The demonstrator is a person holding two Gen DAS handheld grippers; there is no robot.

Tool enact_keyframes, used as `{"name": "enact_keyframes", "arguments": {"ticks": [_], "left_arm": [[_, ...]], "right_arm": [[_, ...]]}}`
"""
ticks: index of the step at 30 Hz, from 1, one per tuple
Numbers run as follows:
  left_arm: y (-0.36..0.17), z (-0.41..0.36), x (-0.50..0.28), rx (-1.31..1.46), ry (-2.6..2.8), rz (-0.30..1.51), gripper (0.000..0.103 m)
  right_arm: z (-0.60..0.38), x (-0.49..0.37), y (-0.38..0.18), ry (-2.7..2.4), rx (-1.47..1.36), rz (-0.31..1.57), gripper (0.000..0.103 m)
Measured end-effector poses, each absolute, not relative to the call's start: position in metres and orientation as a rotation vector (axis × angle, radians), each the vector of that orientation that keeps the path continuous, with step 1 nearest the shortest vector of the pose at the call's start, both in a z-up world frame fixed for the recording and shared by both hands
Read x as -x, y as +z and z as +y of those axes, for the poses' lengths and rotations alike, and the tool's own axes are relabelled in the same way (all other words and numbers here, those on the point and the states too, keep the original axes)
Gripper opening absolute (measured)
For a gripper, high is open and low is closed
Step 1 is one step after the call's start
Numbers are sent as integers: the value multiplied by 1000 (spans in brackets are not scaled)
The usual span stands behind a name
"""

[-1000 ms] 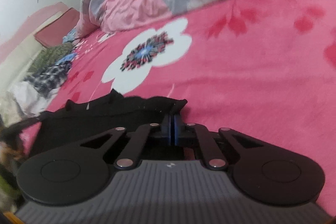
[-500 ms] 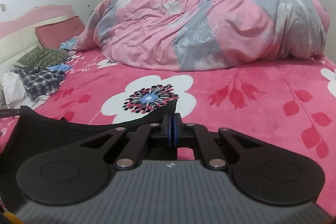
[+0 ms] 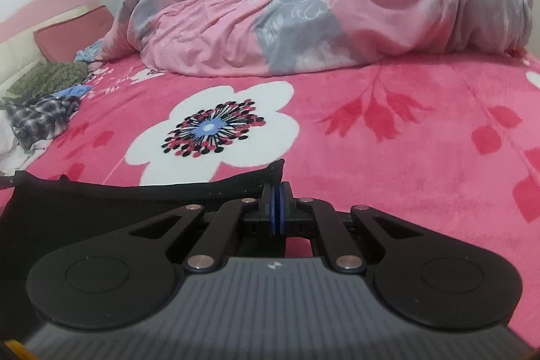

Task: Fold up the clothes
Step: 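Lift the pinched edge with both grippers and fold it over the shirt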

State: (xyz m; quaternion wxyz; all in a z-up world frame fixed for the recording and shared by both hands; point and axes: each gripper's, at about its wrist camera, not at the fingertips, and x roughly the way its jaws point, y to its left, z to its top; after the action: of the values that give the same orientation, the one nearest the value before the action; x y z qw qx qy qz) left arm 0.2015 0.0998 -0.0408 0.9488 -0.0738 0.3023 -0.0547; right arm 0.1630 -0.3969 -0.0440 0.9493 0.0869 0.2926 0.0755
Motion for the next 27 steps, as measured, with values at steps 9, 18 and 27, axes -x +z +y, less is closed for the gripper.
{"name": "enact_keyframes", "arguments": {"ticks": [9,18,27], "left_arm": [[-32,101,-198,145,-113,566,7],[-39,105,-214,150,-72,601,7],[-34,120,-210,207,-64,631,28]], "right_arm": [[-403,-164,-52,146,-229,597,1],[-409,-163,-52,137,-256,580,1],[-416,-161,-61,122,-310,640,10]]}}
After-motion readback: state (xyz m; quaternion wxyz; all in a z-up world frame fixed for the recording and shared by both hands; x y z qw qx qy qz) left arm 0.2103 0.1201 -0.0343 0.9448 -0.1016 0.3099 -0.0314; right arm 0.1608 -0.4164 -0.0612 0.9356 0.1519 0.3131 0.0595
